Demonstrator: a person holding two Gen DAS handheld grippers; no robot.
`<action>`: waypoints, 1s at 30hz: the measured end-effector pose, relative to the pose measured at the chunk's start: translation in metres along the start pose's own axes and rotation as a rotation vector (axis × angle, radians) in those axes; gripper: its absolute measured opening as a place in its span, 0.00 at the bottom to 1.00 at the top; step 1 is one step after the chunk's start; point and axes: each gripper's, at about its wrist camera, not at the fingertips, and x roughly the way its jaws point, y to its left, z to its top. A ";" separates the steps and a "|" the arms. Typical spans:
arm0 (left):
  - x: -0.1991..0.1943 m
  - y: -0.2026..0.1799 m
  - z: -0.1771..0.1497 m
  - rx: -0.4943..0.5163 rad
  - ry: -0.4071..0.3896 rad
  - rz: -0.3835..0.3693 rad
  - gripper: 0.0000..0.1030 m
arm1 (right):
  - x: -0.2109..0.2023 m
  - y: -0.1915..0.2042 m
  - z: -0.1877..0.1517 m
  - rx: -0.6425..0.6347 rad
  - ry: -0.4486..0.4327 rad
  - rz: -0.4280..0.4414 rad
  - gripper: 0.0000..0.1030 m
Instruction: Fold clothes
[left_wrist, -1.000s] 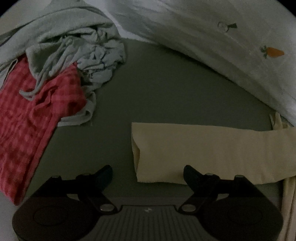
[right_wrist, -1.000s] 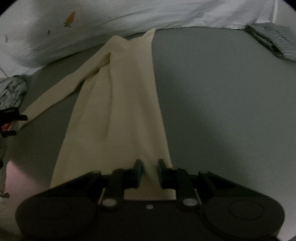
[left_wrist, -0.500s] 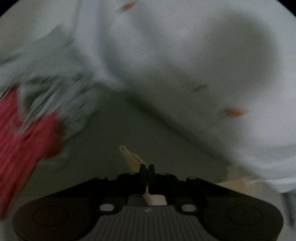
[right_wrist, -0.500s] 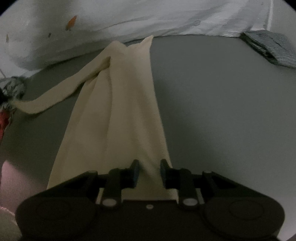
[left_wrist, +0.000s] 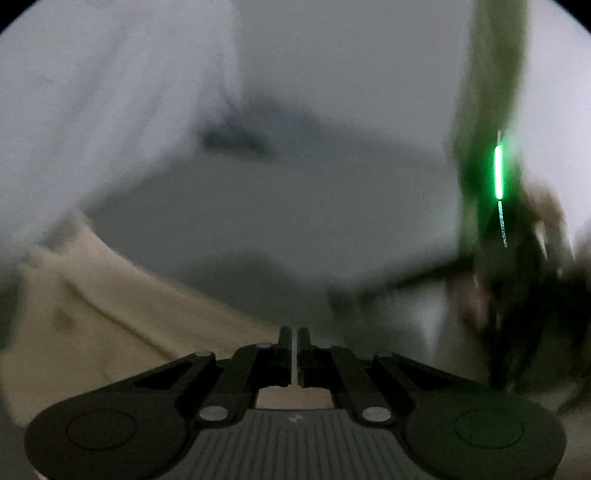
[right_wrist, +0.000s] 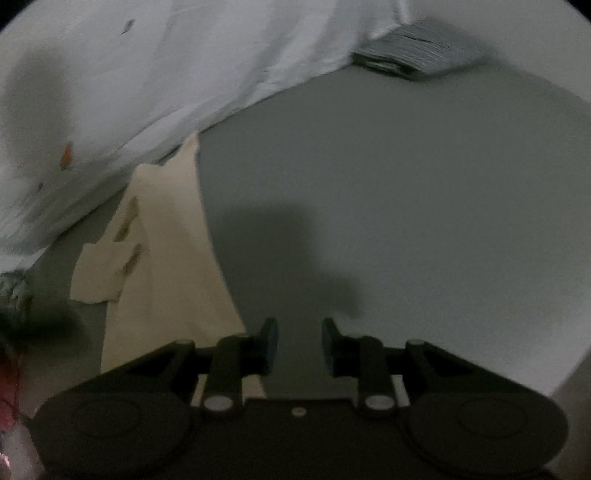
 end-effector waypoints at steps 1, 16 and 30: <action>0.014 -0.004 -0.004 0.008 0.067 -0.014 0.06 | -0.001 -0.003 -0.002 0.008 0.002 -0.011 0.27; -0.026 0.135 -0.074 -0.775 -0.041 0.293 0.86 | 0.032 0.096 0.014 -0.415 -0.044 0.141 0.83; -0.024 0.216 -0.126 -0.928 0.104 0.565 1.00 | 0.117 0.221 0.056 -0.788 -0.004 0.242 0.64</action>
